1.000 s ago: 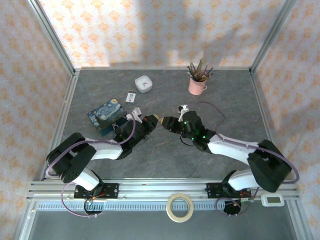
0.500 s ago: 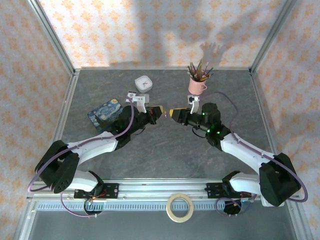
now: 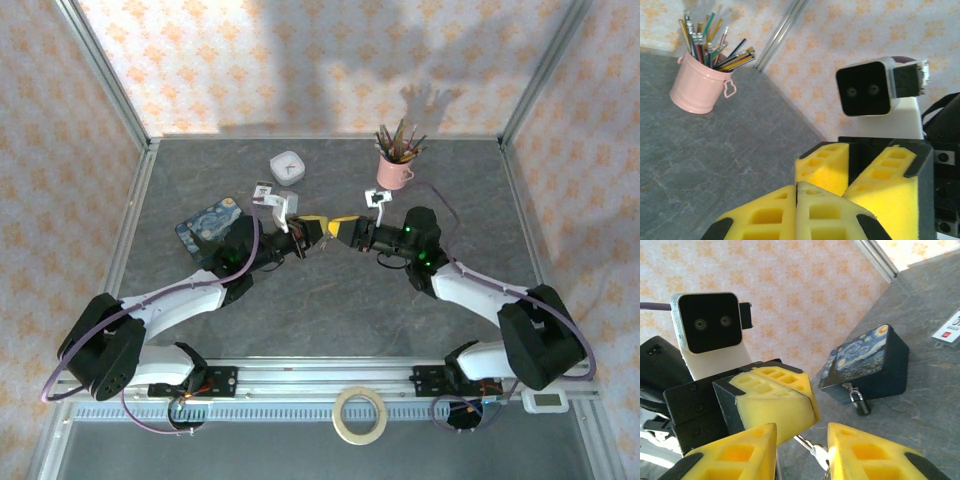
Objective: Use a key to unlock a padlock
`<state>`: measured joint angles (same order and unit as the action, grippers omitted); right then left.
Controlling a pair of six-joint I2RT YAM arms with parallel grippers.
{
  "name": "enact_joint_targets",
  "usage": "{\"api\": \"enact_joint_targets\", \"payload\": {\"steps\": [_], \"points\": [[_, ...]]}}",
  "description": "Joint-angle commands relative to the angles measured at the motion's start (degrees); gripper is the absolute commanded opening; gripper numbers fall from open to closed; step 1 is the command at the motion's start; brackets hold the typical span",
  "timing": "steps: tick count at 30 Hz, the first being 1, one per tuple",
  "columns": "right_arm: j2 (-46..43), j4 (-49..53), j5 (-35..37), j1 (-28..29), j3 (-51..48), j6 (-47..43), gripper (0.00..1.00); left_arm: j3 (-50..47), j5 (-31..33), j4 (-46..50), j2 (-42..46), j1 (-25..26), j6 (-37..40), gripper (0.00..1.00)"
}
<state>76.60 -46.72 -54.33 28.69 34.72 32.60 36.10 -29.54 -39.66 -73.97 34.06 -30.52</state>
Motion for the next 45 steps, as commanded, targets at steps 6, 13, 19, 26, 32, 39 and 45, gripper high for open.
{"api": "enact_joint_targets", "payload": {"steps": [6,13,19,26,32,39,45], "points": [[1.49,-5.22,-4.36,-0.21,-0.18,0.91,0.30,-0.41,-3.92,-5.37,0.68,-1.23,-1.18,0.00],[1.16,-3.47,-4.57,-0.19,-0.79,-0.10,0.33,-0.45,-4.21,-6.18,0.96,-2.32,-2.44,0.00],[1.01,-3.16,-3.79,-0.21,-0.61,-0.48,0.40,0.23,-6.35,-6.82,-0.05,-2.34,-2.73,0.00],[1.84,-3.90,-5.07,-0.21,-0.43,0.12,0.33,-0.13,-6.51,-8.57,-0.66,-2.42,-4.78,0.00],[2.25,-5.80,-5.32,-0.18,-1.40,1.53,0.30,-0.06,-5.92,-9.90,-1.30,-2.38,-5.88,0.00],[2.57,-8.03,-5.42,-0.05,-2.13,2.99,0.26,0.10,-6.22,-11.74,-2.90,-2.43,-7.39,0.00],[3.57,-11.25,-5.53,-0.03,-1.87,4.63,0.19,0.20,-7.24,-12.55,-4.18,-2.42,-8.46,0.00]]}}
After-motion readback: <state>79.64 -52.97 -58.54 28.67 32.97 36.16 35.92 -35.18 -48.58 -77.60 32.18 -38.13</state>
